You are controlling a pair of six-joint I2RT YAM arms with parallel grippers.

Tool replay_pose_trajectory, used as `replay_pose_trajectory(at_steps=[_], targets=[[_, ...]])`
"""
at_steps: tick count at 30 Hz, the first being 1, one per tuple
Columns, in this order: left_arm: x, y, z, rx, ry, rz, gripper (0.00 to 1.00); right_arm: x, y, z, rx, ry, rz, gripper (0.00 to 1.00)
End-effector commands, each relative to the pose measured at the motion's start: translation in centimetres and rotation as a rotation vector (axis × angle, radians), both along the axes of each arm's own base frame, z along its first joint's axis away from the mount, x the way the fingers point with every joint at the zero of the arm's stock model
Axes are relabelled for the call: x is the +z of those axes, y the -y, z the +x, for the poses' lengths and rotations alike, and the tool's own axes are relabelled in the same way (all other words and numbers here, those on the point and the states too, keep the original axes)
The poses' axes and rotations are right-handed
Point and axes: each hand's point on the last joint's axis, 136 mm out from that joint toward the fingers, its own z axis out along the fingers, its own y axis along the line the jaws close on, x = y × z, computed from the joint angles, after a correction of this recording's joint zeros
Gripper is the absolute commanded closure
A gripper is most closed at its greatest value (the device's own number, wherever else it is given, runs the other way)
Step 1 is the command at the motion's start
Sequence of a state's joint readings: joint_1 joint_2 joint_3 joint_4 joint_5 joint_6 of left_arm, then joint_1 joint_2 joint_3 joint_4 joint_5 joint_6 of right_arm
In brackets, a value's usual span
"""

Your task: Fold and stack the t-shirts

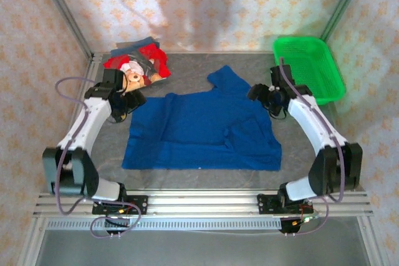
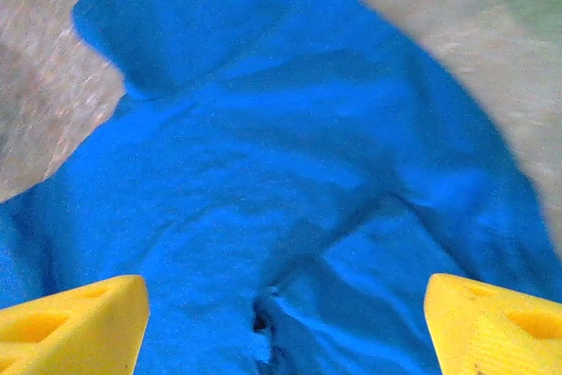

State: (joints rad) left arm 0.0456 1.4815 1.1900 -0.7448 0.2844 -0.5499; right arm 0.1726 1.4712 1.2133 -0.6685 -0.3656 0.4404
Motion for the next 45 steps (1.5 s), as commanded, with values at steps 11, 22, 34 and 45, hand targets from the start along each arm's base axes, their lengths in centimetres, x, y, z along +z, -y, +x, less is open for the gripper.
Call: replay_pose_trajectory(at_steps=[11, 22, 34, 45], targets=[[-4.9, -2.7, 10.7, -0.261, -0.05, 0.144, 0.32, 1.5, -5.2, 2.7, 0.218, 0.094, 0.12, 0.09], [-10.0, -3.9, 11.2, -0.236, -0.126, 0.139, 0.36, 1.1, -5.0, 3.9, 0.126, 0.076, 0.135, 0.09], [-12.4, -4.4, 12.3, -0.217, -0.143, 0.146, 0.38, -0.1, -4.8, 3.7, 0.116, 0.035, 0.123, 0.06], [-13.9, -3.7, 12.6, -0.244, -0.18, 0.122, 0.52, -2.3, -3.1, 5.1, 0.096, -0.015, 0.017, 0.05]])
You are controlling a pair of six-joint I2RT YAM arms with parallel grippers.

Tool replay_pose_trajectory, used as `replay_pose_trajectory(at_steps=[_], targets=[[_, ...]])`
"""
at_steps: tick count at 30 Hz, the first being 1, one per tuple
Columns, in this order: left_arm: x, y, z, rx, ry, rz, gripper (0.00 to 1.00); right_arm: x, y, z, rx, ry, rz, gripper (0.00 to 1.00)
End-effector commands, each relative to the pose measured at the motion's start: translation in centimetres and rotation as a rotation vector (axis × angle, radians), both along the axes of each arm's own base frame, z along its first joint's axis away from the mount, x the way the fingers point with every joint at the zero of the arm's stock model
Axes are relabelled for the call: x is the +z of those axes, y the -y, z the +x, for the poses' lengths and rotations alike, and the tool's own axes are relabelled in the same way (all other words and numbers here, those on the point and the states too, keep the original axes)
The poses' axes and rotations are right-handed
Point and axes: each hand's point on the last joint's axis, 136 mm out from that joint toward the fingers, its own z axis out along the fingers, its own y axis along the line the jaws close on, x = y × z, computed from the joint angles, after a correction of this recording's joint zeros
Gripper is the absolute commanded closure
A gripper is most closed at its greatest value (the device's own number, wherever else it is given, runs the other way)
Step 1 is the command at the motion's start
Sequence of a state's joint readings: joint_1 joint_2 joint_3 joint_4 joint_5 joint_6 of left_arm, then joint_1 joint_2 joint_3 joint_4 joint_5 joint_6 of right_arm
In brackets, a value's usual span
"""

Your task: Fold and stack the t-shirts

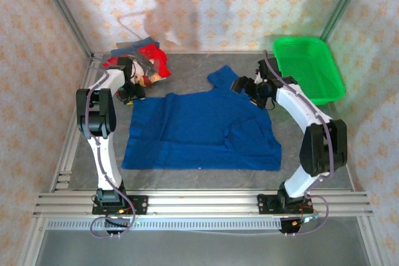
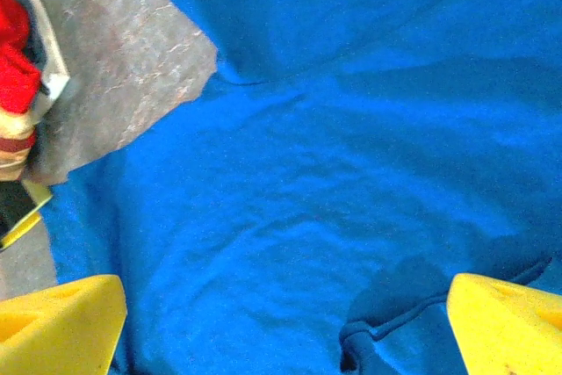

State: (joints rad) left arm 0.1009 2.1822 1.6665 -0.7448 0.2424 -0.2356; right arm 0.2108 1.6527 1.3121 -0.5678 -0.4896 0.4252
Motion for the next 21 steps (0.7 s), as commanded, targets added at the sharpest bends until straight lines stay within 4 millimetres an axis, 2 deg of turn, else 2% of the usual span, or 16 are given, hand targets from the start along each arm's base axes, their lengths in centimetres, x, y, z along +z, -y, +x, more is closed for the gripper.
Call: replay_pose_trajectory(at_steps=[1, 4, 8, 10, 13, 17, 21], targets=[[-1.9, 0.6, 1.3, -0.039, 0.014, -0.02, 0.58, -1.2, 1.7, 2.1, -0.03, -0.023, -0.098, 0.05], [-1.5, 1.9, 1.4, -0.084, 0.01, -0.023, 0.8, -1.8, 1.9, 5.4, -0.048, -0.026, -0.122, 0.05], [0.2, 2.2, 0.8, -0.066, 0.033, -0.021, 1.0, -2.8, 1.6, 10.0, -0.048, -0.056, -0.162, 0.07], [1.1, 2.3, 0.3, -0.062, 0.047, -0.029, 1.0, -3.1, 0.8, 12.3, -0.034, -0.053, -0.135, 0.07], [2.6, 3.0, -0.3, -0.071, 0.078, -0.048, 1.0, -3.5, 0.6, 15.2, -0.038, -0.025, -0.152, 0.08], [4.5, 3.2, -1.3, -0.078, 0.102, -0.026, 1.0, -5.0, 1.0, 17.8, -0.042, -0.034, -0.176, 0.09], [5.7, 2.5, -2.2, -0.053, 0.114, 0.005, 1.0, -5.4, 1.0, 20.5, -0.053, 0.035, -0.158, 0.12]])
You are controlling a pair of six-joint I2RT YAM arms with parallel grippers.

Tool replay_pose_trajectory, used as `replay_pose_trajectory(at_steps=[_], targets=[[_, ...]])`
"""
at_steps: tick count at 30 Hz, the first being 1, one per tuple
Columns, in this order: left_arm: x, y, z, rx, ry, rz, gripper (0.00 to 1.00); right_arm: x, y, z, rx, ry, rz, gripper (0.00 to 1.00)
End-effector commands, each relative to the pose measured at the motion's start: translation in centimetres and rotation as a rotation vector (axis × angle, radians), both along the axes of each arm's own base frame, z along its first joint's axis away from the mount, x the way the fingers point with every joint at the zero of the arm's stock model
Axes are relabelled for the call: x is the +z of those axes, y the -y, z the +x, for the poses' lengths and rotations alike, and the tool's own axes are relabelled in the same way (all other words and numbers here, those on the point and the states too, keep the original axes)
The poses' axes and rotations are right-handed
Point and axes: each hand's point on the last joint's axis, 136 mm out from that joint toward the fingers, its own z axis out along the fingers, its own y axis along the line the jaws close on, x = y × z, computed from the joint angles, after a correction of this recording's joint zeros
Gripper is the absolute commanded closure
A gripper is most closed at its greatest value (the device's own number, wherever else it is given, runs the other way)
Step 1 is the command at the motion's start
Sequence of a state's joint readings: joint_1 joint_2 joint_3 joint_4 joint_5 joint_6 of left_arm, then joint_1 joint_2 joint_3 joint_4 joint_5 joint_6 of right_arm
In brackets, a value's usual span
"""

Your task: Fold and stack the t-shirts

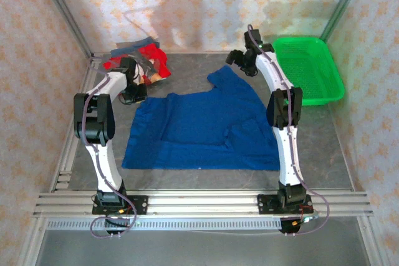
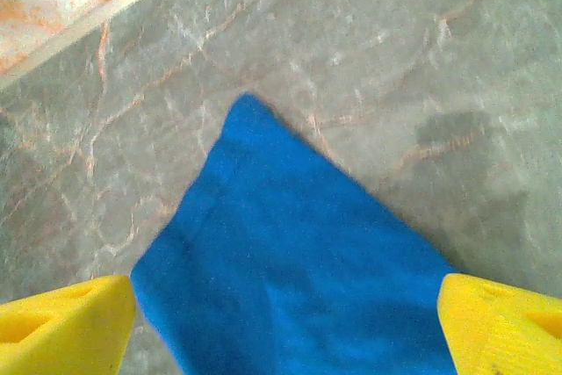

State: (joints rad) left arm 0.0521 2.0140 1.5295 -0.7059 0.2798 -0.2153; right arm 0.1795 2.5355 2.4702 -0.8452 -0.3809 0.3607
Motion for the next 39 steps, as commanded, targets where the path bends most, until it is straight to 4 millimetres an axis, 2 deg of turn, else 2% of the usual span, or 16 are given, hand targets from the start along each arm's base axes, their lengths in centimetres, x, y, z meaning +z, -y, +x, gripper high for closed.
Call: replay_pose_trajectory(at_steps=[1, 4, 5, 6, 13, 16, 22, 25, 30, 32, 35, 39], targets=[[2.5, -0.4, -0.6, 0.032, 0.046, 0.024, 1.0, -0.7, 1.5, 1.2, -0.02, 0.019, -0.037, 0.12], [2.7, 0.0, -0.9, 0.044, 0.045, 0.003, 1.0, -1.2, 1.8, 2.8, -0.046, 0.076, -0.011, 0.15], [3.8, 0.1, -1.0, 0.046, 0.071, 0.0, 1.0, -1.3, 1.8, 3.2, -0.049, 0.089, -0.002, 0.17], [4.1, 0.2, -1.1, 0.05, 0.077, -0.004, 1.0, -1.4, 1.7, 3.6, -0.053, 0.099, 0.013, 0.19], [5.8, 2.3, -1.3, 0.053, 0.121, -0.084, 1.0, -2.4, 0.3, 5.8, -0.08, 0.153, 0.124, 0.25], [6.1, 3.3, -1.7, 0.031, 0.117, -0.079, 1.0, -3.2, -0.4, 5.6, -0.092, 0.113, 0.173, 0.28], [6.4, 3.8, -2.3, 0.066, 0.142, -0.101, 1.0, -4.2, -1.9, 3.1, -0.064, 0.031, 0.171, 0.31], [6.1, 3.6, -2.9, 0.066, 0.129, -0.089, 1.0, -4.3, -1.1, 2.0, -0.099, 0.023, 0.13, 0.3], [5.9, 3.3, -3.7, 0.063, 0.121, -0.074, 1.0, -3.3, 0.8, 0.8, -0.163, 0.04, 0.091, 0.3], [5.8, 3.2, -4.0, 0.066, 0.117, -0.069, 1.0, -2.4, 0.9, 0.5, -0.166, 0.056, 0.093, 0.3], [6.0, 3.2, -4.4, 0.069, 0.123, -0.069, 1.0, 0.1, 0.1, 0.5, -0.139, 0.112, 0.141, 0.3], [6.0, 3.2, -4.9, 0.072, 0.122, -0.072, 1.0, 2.0, -1.5, -0.6, -0.091, 0.112, 0.163, 0.29]])
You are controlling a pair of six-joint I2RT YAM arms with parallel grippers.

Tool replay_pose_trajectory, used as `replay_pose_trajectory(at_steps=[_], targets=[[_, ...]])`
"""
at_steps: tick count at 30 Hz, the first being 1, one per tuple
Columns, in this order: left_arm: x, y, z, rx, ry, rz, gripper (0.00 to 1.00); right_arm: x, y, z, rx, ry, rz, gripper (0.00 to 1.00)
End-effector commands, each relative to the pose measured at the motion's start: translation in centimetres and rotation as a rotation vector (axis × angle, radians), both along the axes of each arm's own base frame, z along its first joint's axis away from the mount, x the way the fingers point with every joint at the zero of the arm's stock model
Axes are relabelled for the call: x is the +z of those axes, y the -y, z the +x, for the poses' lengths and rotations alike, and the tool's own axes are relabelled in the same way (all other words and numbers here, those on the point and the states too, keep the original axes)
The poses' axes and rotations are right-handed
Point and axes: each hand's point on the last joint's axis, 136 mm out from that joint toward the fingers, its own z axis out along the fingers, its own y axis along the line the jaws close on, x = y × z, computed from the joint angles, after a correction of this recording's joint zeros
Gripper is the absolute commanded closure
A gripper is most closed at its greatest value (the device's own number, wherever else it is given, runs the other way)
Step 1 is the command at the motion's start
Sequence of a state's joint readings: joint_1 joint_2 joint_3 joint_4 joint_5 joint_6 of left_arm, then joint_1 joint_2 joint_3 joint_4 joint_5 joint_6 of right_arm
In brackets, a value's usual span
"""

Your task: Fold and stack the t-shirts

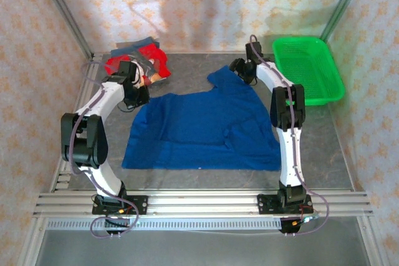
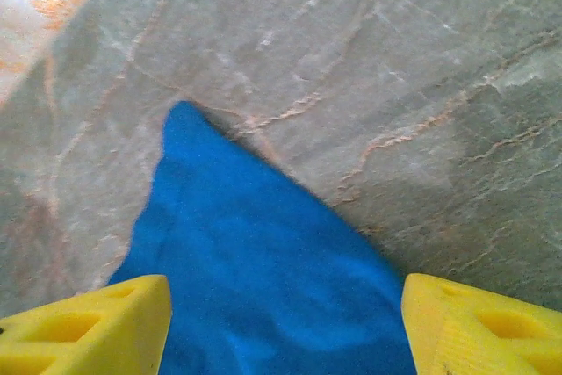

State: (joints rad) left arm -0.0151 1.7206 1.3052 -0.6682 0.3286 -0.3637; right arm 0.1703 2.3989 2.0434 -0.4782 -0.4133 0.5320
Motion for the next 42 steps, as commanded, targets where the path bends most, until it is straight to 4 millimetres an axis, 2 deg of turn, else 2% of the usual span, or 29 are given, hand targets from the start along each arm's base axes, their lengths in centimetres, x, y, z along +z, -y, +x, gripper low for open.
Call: replay_pose_trajectory(at_steps=[1, 3, 8, 11, 14, 19, 22, 26, 29, 32, 38, 39, 42], targets=[[1.1, -0.5, -0.2, 0.018, 0.032, 0.018, 1.0, 5.6, -1.8, -0.4, 0.038, 0.097, 0.019, 0.28], [1.2, -0.4, -0.3, 0.02, 0.035, 0.015, 1.0, 5.4, -2.1, -1.1, 0.046, 0.09, 0.02, 0.28], [1.7, -0.5, -0.5, 0.022, 0.047, 0.019, 1.0, 1.5, -2.1, -3.1, 0.033, -0.019, 0.032, 0.28], [2.2, -0.6, -0.6, 0.026, 0.057, 0.021, 1.0, -1.1, -1.5, -4.3, -0.003, -0.065, 0.03, 0.28], [2.9, -0.7, -0.9, 0.028, 0.068, 0.029, 1.0, -2.6, -0.3, -5.8, -0.035, -0.109, -0.014, 0.28], [3.9, -0.9, -1.5, 0.032, 0.085, 0.035, 1.0, -3.0, 1.8, -8.7, -0.082, -0.144, -0.068, 0.28], [4.4, -0.8, -2.3, 0.034, 0.094, 0.032, 1.0, -3.5, 3.3, -11.2, -0.135, -0.192, -0.098, 0.28], [4.0, -0.5, -3.5, 0.034, 0.084, 0.011, 1.0, -4.9, 3.9, -14.6, -0.156, -0.294, -0.107, 0.3], [3.7, -0.1, -4.1, 0.03, 0.085, -0.004, 1.0, -4.8, 4.2, -15.9, -0.187, -0.3, -0.1, 0.3], [3.4, 0.3, -4.3, 0.02, 0.086, -0.02, 1.0, -2.9, 4.5, -15.2, -0.194, -0.245, -0.107, 0.29], [3.8, 0.9, -3.6, 0.001, 0.1, -0.038, 1.0, 4.5, 5.3, -9.7, -0.136, -0.033, -0.178, 0.25], [3.8, 1.1, -3.4, -0.004, 0.1, -0.04, 1.0, 5.2, 5.4, -8.9, -0.12, -0.013, -0.189, 0.25], [3.6, 1.5, -3.1, -0.021, 0.096, -0.041, 1.0, 5.4, 6.3, -6.7, -0.089, -0.011, -0.242, 0.24]])
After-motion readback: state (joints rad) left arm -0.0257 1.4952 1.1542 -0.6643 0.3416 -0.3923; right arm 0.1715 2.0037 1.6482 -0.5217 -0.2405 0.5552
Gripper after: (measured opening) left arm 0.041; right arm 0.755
